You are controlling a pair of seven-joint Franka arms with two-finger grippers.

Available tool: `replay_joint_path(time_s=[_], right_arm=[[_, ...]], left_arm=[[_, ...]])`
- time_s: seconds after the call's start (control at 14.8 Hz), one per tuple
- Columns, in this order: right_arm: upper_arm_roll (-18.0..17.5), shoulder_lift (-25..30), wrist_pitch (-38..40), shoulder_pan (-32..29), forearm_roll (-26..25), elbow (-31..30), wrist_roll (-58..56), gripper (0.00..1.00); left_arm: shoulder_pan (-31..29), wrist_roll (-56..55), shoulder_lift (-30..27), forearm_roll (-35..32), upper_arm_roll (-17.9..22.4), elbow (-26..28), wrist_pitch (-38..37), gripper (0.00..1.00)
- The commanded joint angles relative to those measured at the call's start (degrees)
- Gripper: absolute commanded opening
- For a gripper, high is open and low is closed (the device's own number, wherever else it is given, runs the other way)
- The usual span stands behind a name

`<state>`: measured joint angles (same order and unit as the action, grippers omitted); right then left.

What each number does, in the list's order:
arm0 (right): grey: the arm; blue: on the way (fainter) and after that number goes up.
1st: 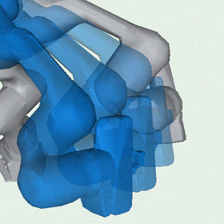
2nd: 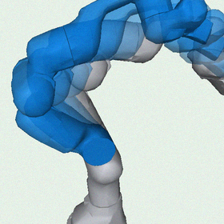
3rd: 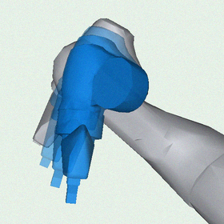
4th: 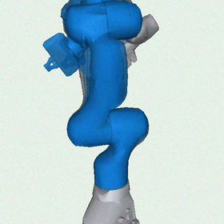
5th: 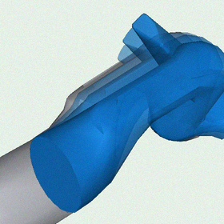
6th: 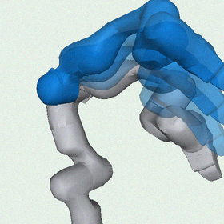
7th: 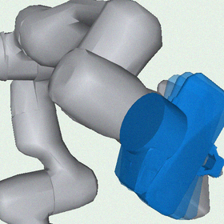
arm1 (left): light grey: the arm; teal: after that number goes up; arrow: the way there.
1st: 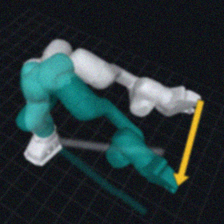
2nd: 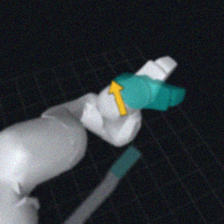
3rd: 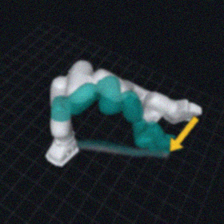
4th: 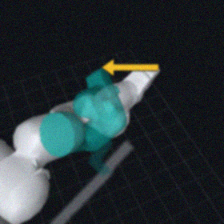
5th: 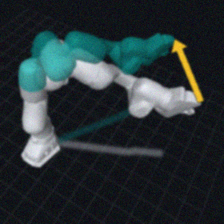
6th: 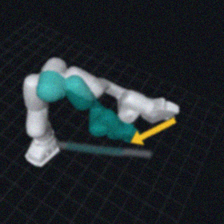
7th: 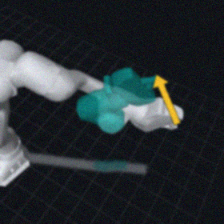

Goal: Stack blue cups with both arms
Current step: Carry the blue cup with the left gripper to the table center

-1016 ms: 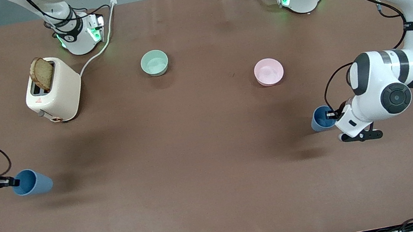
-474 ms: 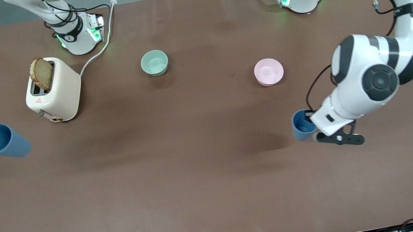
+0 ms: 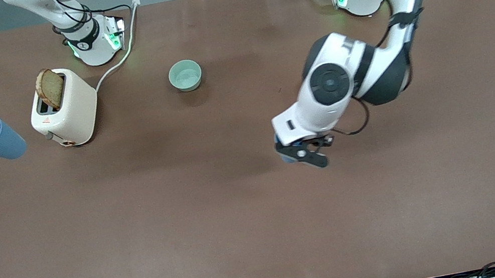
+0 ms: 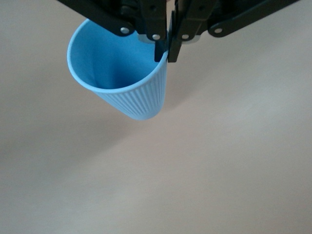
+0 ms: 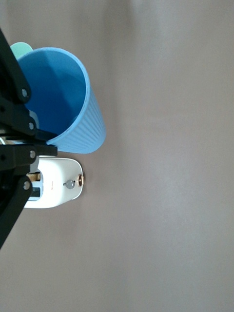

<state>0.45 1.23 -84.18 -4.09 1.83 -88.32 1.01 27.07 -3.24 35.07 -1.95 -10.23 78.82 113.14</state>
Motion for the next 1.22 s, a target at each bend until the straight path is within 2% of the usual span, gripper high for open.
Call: replay_joint_path(time_s=[0.0,0.27,0.47,0.81,0.88,0.95,1.02,1.15], right_arm=[[0.16,0.71,-0.29,2.24,-1.04,-0.19,3.55,0.02],[0.07,0.62,-0.29,2.69,-0.96,1.49,3.82,0.02],[0.16,0.53,-0.29,2.69,-0.69,2.01,3.64,0.02],[0.25,0.27,0.67,2.34,-0.16,1.84,3.73,0.02],[0.25,0.27,1.46,2.42,-0.08,1.84,3.99,0.02],[0.25,0.27,1.56,2.42,-0.08,1.84,4.00,0.02],[0.25,0.27,1.56,2.42,0.01,1.75,4.00,0.02],[0.25,0.27,1.56,2.25,0.27,1.66,4.00,0.02]], left_arm=[[2.36,0.60,5.09,-0.16,0.22,-3.85,2.87,0.01],[6.67,0.34,6.85,-0.07,0.22,-3.76,4.27,0.01],[9.75,0.07,8.96,-0.16,0.30,-3.85,10.33,0.01],[10.02,0.60,11.25,-0.34,0.48,-3.67,11.58,0.01],[9.93,-0.10,11.07,-0.34,0.48,-3.67,11.58,0.13],[9.84,-0.19,10.46,-0.25,0.48,-3.67,11.23,0.67],[9.41,-0.02,8.89,-0.34,0.39,-3.67,10.44,0.98],[9.05,-0.10,4.94,-0.07,0.57,-3.76,4.50,1.00]])
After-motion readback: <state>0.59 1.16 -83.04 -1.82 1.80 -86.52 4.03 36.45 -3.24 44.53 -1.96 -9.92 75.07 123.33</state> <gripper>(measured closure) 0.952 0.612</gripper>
